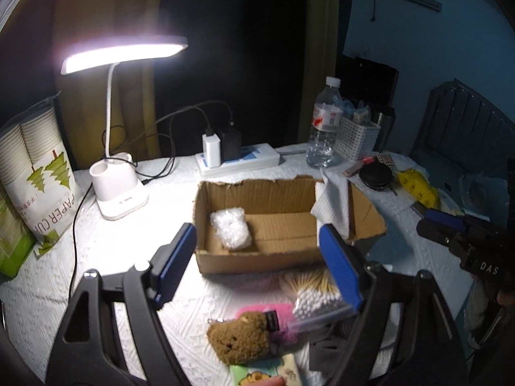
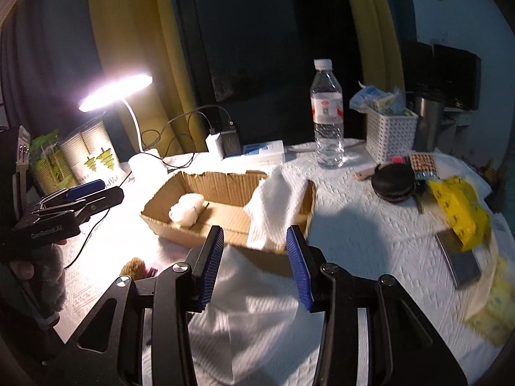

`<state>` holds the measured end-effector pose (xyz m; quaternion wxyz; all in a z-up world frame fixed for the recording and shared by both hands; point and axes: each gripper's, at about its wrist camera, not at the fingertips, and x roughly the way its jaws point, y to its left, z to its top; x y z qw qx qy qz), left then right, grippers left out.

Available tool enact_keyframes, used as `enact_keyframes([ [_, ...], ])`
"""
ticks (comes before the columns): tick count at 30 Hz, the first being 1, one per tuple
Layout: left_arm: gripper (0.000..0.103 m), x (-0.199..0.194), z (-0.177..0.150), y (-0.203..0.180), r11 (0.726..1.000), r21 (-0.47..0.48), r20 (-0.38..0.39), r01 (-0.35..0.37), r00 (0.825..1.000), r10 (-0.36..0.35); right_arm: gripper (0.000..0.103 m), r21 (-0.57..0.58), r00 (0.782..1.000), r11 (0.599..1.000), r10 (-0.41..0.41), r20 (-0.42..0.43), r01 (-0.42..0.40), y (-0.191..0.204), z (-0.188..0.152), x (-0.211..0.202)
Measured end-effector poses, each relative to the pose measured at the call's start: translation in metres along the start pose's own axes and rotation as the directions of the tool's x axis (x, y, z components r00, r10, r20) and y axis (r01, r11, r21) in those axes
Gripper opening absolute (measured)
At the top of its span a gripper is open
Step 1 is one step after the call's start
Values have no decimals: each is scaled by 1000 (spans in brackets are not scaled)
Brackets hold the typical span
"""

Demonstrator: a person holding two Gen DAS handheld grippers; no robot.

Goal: Organize soft objects
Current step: 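Reach the left gripper toward the brown teddy bear while the right gripper grasps another paper towel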

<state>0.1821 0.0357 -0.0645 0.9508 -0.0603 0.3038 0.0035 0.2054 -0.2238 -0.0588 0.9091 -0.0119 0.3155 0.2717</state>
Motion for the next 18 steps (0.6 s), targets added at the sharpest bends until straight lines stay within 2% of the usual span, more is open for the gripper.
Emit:
enact_keyframes([
  [1, 80, -1, -5, 0, 1000, 2, -6, 0, 1000, 0, 43, 7, 1000, 1000, -2, -5, 2, -1, -5, -1],
  [4, 80, -2, -17, 1, 1000, -6, -28, -1, 1000, 1, 59, 21, 1000, 1000, -2, -21, 2, -1, -16, 0],
  [13, 80, 4, -53, 8, 999, -34, -98, -13, 995, 9, 60, 37, 993, 999, 7, -117, -2, 1, -51, 21],
  [18, 80, 7, -66, 10, 999, -38, -119, -13, 993, 9, 60, 63, 980, 998, 27, -197, -15, 1, -68, 41],
])
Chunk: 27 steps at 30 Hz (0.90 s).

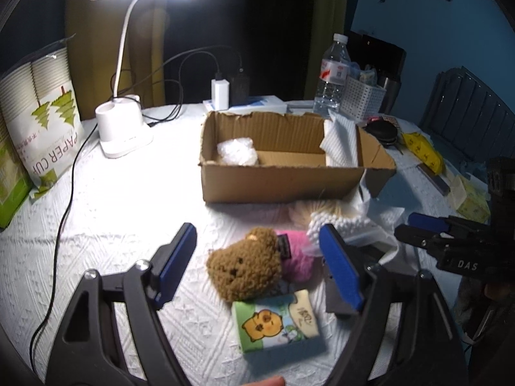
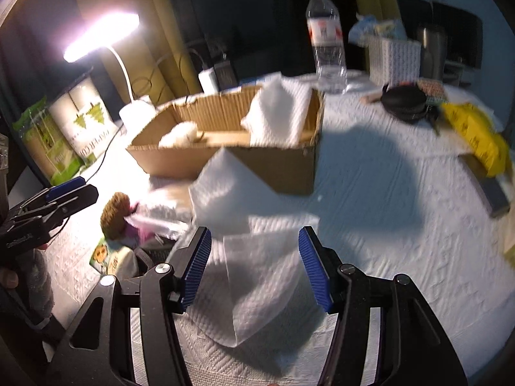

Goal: Organize soft objects
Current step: 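Reach the left gripper toward the brown teddy bear while the right gripper grasps another paper towel, then carry the teddy bear into the box with the left gripper while the right gripper places the towel there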

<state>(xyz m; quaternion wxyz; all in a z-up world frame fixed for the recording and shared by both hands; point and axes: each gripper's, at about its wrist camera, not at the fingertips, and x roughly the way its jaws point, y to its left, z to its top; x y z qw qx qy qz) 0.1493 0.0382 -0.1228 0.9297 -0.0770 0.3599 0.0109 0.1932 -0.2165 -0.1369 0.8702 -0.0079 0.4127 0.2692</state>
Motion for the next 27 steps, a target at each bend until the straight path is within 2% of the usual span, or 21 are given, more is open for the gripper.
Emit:
enact_keyframes([
  [3, 80, 3, -6, 4, 1000, -7, -14, -2, 1000, 2, 70, -3, 999, 1000, 11, -37, -11, 4, -5, 11],
  [8, 80, 8, -14, 8, 1000, -8, -37, -3, 999, 3, 70, -10, 996, 1000, -19, -89, 18, 10, -12, 29],
  [10, 80, 9, -15, 9, 1000, -7, -42, -6, 999, 5, 69, -5, 996, 1000, -21, -86, 21, 9, -14, 31],
  [11, 80, 10, -15, 9, 1000, -7, -45, -7, 999, 6, 64, -7, 996, 1000, -19, -84, 19, 8, -13, 30],
  [12, 80, 12, -15, 9, 1000, -7, -49, -8, 999, 8, 50, -16, 996, 1000, -26, -83, 25, 8, -13, 30],
  [14, 80, 17, -15, 8, 1000, -5, -62, -16, 998, 15, 33, -29, 995, 999, -44, -84, 42, 5, -13, 29],
  [15, 80, 20, -15, 8, 1000, -4, -71, -21, 997, 20, 29, -25, 996, 999, -47, -81, 45, 2, -13, 28],
  [17, 80, 27, -15, 8, 1000, -5, -96, -30, 995, 30, 14, -5, 997, 999, -34, -71, 34, -6, -13, 25],
  [23, 78, 42, -18, 6, 999, 18, -128, -44, 991, 46, 11, 18, 998, 998, -62, -33, 62, -22, -14, 12],
  [24, 70, 42, -18, 3, 998, 34, -127, -46, 991, 50, 11, 27, 998, 997, -65, -22, 66, -26, -13, 8],
  [25, 54, 43, -18, 1, 998, 48, -132, -48, 990, 54, 11, 31, 998, 997, -68, -12, 69, -29, -12, 4],
  [27, 49, 44, -19, -2, 997, 64, -142, -47, 988, 56, 11, 38, 997, 997, -72, 12, 71, -32, -9, -3],
])
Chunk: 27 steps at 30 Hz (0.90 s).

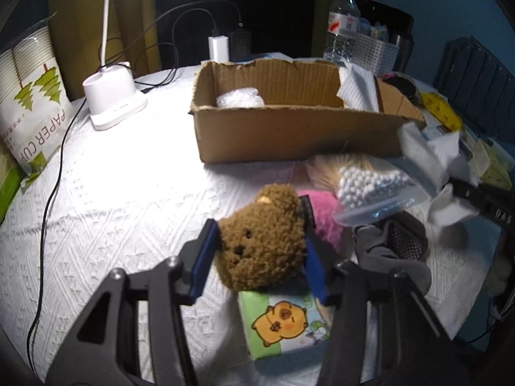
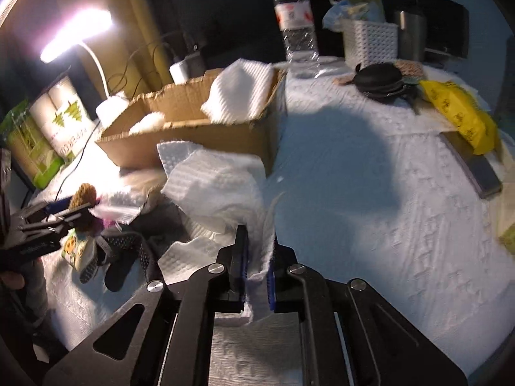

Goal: Organize soft objects
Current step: 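Carry the teddy bear into the box with the left gripper while the right gripper places the towel there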

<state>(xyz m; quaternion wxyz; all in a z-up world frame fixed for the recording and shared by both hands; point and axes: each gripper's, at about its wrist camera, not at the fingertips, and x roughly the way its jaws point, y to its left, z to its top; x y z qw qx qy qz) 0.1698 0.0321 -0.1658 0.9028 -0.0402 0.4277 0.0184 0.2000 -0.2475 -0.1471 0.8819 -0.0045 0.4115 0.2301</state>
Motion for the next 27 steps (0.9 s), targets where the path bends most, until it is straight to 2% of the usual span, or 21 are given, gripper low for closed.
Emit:
enact_keyframes([
  [1, 45, -1, 0, -1, 1000, 5, 1, 2, 1000, -2, 10, 2, 1000, 1000, 1, 11, -1, -2, 2, -4],
  [4, 41, -7, 3, -3, 1000, 14, 11, 10, 1000, -10, 10, 2, 999, 1000, 8, 51, -8, -4, 9, -17],
  [8, 41, -21, 12, -5, 1000, 18, 39, 23, 999, -24, 11, -16, 996, 1000, 20, 89, -19, 0, 18, -30],
  [16, 41, -55, 40, -11, 998, 38, 147, 41, 988, -46, 11, -35, 988, 999, 37, 152, -32, 4, 35, -51],
  [27, 41, -70, 73, -8, 998, 53, 237, 40, 970, -51, 11, -62, 977, 997, 54, 205, -42, 11, 60, -63],
])
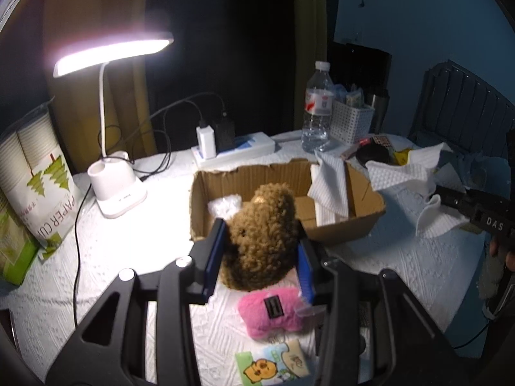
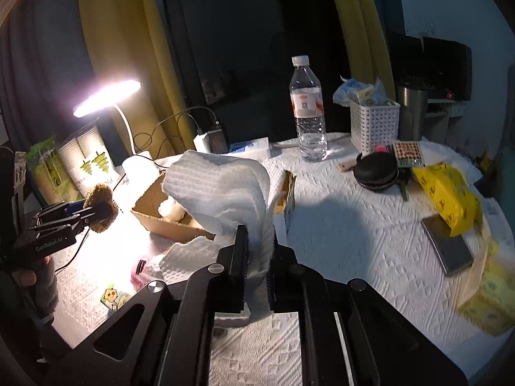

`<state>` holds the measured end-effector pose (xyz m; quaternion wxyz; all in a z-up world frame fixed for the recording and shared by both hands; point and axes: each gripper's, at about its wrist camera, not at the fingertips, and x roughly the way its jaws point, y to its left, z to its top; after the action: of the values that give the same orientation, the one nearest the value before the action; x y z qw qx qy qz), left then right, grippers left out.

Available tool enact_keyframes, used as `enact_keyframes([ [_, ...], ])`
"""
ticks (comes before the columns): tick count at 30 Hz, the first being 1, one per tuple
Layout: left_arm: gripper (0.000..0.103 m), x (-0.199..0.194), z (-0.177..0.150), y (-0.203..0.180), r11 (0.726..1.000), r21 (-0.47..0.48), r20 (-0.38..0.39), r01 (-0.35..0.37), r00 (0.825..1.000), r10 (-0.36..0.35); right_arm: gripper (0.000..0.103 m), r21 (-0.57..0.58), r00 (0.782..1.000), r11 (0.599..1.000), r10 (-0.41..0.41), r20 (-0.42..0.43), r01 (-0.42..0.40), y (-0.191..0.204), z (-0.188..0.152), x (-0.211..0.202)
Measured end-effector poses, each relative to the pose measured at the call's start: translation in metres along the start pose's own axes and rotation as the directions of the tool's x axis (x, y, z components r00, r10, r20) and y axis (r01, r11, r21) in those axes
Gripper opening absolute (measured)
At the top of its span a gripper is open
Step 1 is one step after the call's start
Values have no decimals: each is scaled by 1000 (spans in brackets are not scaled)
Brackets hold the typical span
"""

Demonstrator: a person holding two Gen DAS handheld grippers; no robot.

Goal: Organize soft objects
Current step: 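Carry the teddy bear into the box with the left gripper while the right gripper places the towel there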

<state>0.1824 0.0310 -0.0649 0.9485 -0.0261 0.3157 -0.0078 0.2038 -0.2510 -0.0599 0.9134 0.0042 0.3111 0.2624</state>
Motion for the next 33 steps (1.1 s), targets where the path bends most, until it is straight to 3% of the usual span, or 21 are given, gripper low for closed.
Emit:
enact_keyframes([
  [14, 41, 34, 21, 20, 999, -19, 42, 32, 999, -31, 11, -33, 999, 999, -7, -47, 5, 9, 22, 40],
  [33, 42, 121, 19, 14, 995, -40, -96, 92, 991, -96, 11, -20, 986, 1000, -2, -168, -1, -5, 33, 126],
])
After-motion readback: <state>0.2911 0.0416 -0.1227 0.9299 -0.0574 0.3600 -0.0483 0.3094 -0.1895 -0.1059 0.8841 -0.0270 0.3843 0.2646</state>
